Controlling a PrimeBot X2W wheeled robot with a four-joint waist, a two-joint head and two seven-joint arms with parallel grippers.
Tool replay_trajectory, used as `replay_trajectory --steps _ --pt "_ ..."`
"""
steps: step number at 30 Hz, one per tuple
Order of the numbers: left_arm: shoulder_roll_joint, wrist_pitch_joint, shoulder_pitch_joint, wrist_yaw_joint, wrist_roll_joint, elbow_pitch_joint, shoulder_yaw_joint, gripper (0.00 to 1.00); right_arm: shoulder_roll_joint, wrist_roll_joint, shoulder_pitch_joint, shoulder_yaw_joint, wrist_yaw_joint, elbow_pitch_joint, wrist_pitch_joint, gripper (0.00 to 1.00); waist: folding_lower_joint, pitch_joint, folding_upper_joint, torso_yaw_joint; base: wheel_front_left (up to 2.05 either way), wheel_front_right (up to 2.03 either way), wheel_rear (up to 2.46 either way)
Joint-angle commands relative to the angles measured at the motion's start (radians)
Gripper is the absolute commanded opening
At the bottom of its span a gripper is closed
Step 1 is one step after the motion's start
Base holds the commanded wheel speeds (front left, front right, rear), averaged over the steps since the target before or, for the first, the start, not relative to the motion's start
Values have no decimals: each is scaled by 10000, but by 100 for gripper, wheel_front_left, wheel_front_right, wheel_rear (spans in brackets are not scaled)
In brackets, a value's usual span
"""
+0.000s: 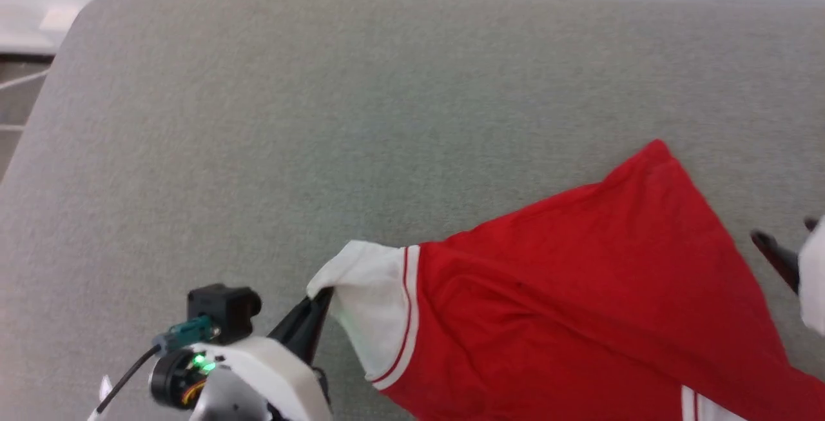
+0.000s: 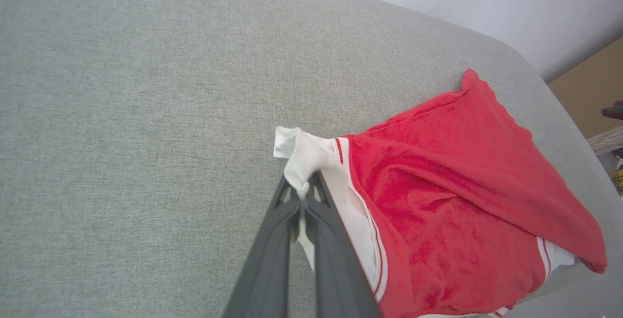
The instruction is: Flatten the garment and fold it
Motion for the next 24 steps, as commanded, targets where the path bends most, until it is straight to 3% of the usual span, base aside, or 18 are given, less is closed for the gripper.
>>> replay_trajectory --steps 1,11,20,21,22,24 --pt "-116 2 -246 12 105 -73 -71 0 13 -132 -412 253 -9 222 -84 100 -2 504 0 574 0 0 0" --pt "-1086 -156 -1337 -383 333 367 -891 0 -147 -1263 -2950 1375 -9 3051 21 100 -2 1632 0 1925 0 0 0" --pt "-1680 -455 -1737 -701 320 1034 -1323 0 -770 -1469 -3134 2468 -9 4657 367 100 -2 2047 0 2613 0 0 0" --pt "-1705 -483 -1745 -719 313 1096 -1340 0 -817 -1417 -3041 2629 -9 4776 449 24 -2 2050 0 2636 0 0 0" --pt "-1722 -502 -1756 -734 311 1156 -1356 0 -849 -1367 -2959 2727 -9 4879 505 0 -2 2046 0 2652 0 0 0" --pt "-1745 -526 -1789 -753 306 1264 -1371 0 -919 -1274 -2874 2867 -9 5016 430 0 -2 2015 0 2661 0 0 0"
